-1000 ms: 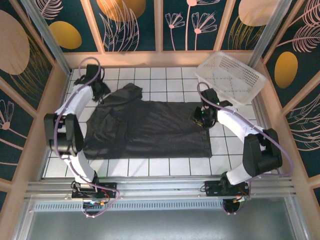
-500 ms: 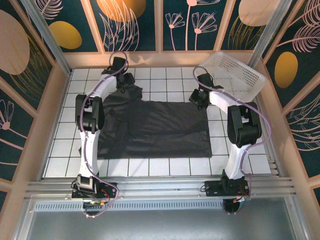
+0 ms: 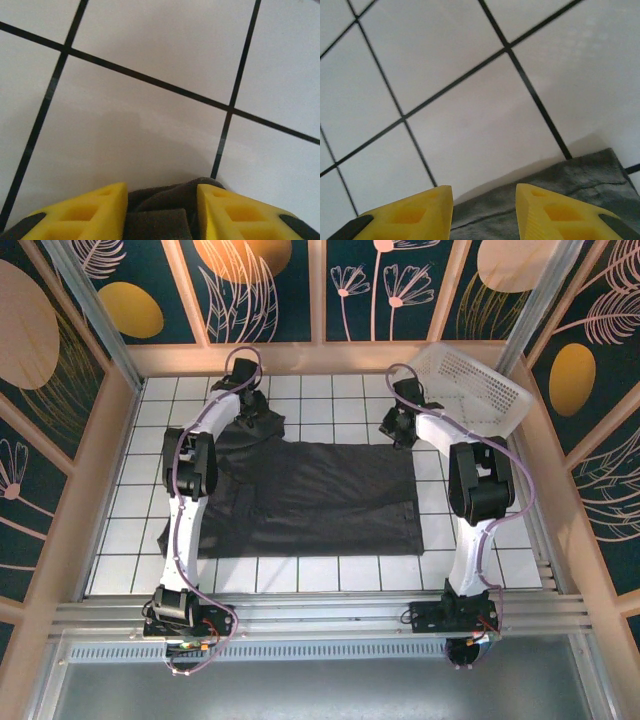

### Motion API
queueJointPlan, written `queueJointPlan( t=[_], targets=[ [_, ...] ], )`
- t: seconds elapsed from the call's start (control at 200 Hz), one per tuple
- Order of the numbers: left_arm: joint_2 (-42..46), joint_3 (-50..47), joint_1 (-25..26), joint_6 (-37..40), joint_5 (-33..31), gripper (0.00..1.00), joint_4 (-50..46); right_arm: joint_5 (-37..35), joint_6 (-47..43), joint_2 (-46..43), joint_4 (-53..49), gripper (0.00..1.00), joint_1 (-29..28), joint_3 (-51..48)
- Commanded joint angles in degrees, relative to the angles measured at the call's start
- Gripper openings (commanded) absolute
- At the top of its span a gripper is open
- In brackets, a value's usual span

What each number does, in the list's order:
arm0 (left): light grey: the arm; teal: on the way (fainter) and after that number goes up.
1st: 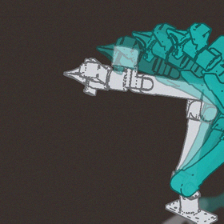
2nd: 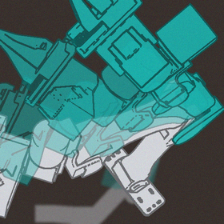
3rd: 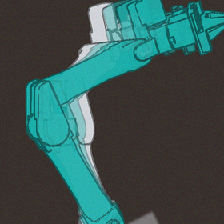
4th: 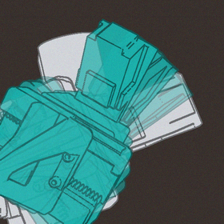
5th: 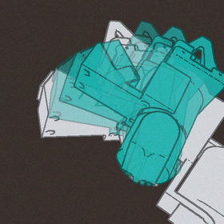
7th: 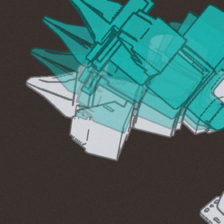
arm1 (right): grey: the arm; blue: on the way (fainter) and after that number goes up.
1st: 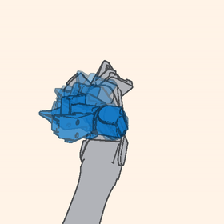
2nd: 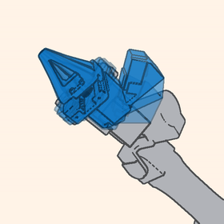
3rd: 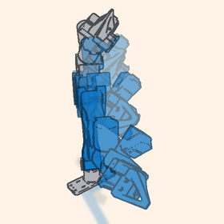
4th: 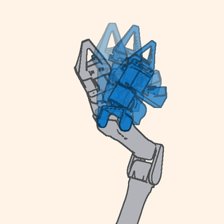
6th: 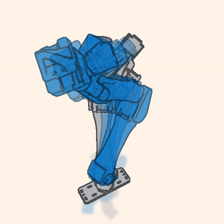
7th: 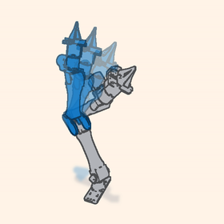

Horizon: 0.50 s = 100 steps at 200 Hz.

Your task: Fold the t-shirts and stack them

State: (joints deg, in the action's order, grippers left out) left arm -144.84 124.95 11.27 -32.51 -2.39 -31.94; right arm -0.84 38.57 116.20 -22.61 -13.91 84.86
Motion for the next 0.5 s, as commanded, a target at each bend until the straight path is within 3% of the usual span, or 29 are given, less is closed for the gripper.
queueJointPlan(
  t=[0.0, 0.065, 0.115, 0.495],
  targets=[
    [-1.17, 2.87, -0.19, 0.78, -2.11, 0.2, -2.84, -4.77, 4.46, -2.13, -2.7, 0.39, 0.35, -4.37],
    [-0.74, 4.58, -0.19, 0.64, -4.78, 0.05, -3.7, -5.43, 5.36, -2.56, -2.09, 0.4, 0.5, -5.95],
    [-0.38, 6.11, -0.19, 0.68, -6.75, 0.0, -4.17, -5.51, 5.8, -2.19, -1.91, 0.4, 0.8, -6.29],
    [2.08, 8.21, -1.31, 1.97, -7.89, 0.0, -4.52, -9.7, 7.03, 3.17, -4.19, 0.4, 1.7, -1.21]
  ],
)
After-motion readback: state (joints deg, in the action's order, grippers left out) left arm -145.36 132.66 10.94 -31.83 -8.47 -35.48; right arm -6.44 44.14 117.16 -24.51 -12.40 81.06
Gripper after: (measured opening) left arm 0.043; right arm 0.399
